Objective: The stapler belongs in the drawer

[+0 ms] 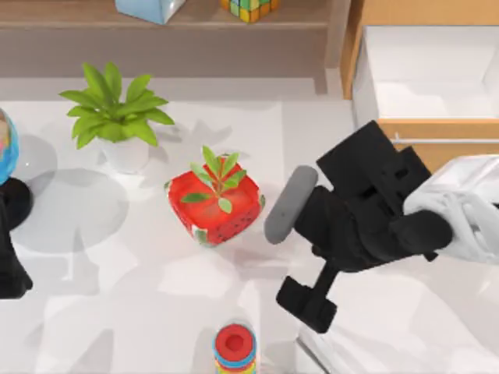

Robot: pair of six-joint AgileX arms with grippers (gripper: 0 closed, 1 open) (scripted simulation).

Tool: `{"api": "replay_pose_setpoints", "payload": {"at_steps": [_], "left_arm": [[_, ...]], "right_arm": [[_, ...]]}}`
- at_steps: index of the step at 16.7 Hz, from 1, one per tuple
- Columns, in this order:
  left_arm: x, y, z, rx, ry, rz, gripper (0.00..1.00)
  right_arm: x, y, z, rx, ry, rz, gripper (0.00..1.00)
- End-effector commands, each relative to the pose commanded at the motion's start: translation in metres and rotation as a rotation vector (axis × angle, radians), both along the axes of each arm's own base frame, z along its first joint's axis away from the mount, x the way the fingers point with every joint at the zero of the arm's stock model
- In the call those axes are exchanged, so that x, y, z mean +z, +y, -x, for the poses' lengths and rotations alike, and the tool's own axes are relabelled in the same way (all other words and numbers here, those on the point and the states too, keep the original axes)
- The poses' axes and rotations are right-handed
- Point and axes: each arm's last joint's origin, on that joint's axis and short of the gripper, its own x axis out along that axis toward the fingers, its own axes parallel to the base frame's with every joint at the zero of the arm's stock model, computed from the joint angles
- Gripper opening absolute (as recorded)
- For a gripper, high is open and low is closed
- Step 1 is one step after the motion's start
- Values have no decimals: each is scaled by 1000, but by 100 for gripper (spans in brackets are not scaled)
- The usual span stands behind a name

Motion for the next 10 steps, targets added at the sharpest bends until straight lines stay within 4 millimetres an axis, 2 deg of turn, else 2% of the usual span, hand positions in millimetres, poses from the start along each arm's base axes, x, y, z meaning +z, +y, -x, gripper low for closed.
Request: {"api": "replay_pose_setpoints", "payload": {"at_steps": [4,10], "left_arm": [[0,0,0,0,0,0,100],[0,0,0,0,0,0,100]], "right_arm": [[17,10,23,-209,249,148,100],[41,28,55,-356,364,332,100]]}}
